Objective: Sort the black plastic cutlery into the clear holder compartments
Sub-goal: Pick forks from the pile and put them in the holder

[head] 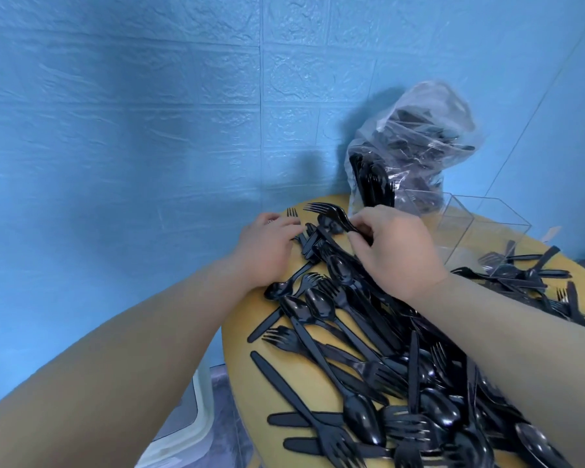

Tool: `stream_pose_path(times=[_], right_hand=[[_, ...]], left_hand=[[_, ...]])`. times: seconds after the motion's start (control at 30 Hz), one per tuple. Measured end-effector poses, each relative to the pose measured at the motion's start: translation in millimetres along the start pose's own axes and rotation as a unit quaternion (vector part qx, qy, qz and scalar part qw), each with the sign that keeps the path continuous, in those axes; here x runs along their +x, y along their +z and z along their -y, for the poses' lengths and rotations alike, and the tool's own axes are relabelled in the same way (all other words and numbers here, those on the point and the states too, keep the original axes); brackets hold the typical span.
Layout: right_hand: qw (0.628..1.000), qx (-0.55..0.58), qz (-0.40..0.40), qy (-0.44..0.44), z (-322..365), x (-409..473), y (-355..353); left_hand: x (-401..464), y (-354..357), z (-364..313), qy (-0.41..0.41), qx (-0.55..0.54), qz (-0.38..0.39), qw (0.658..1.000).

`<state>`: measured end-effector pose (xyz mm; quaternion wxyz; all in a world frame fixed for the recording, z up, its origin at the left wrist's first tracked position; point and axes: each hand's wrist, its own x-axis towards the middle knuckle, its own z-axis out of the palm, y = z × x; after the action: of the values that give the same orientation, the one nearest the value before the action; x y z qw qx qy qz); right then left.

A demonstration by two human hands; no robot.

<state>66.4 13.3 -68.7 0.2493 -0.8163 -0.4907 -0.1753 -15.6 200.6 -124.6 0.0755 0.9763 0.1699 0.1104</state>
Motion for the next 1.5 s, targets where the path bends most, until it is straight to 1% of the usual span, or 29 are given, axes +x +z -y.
stream_pose_path(times=[0.1,0.2,0.37,0.57,0.73,0.9,1.0,1.27,1.5], right_hand=[[0.999,-0.020,0.025,0.017,-7.4,-4.8,-1.5],[0.998,-0.033,0.042,0.018,-12.9,-4.2,-2.1],[0.997,-0.038,0.058,0.023,-13.6,-5.0,1.1],[0.995,-0.034,0.089,0.026,-0.3,-8.6,5.0],[0.995,-0.018,0.100,0.021,6.9,-4.3,8.0],[0.994,-0.011,0.106,0.033,7.2,-4.3,11.6],[0.993,-0.006,0.107,0.040,6.1,-5.1,13.1],[0.991,0.037,0.102,0.075,-1.5,-6.7,16.5],[0.990,0.040,0.106,0.085,-7.2,-8.3,17.6]], left_hand=[[13.5,3.6,2.7,-0.019,0.020,0.061,0.998],[15.7,1.5,7.2,-0.039,-0.009,0.077,0.996],[-2.3,-3.3,6.8,-0.019,-0.015,0.046,0.999],[-22.8,-0.7,6.6,-0.050,-0.041,0.002,0.998],[-32.4,-1.7,8.8,-0.053,-0.098,-0.002,0.994],[-37.9,-1.9,12.8,-0.092,-0.104,-0.003,0.990],[-39.1,-2.5,15.3,-0.082,-0.101,0.002,0.991],[-41.3,-7.1,17.9,-0.061,-0.136,-0.007,0.989],[-39.2,-10.2,18.7,-0.068,-0.166,-0.010,0.984]])
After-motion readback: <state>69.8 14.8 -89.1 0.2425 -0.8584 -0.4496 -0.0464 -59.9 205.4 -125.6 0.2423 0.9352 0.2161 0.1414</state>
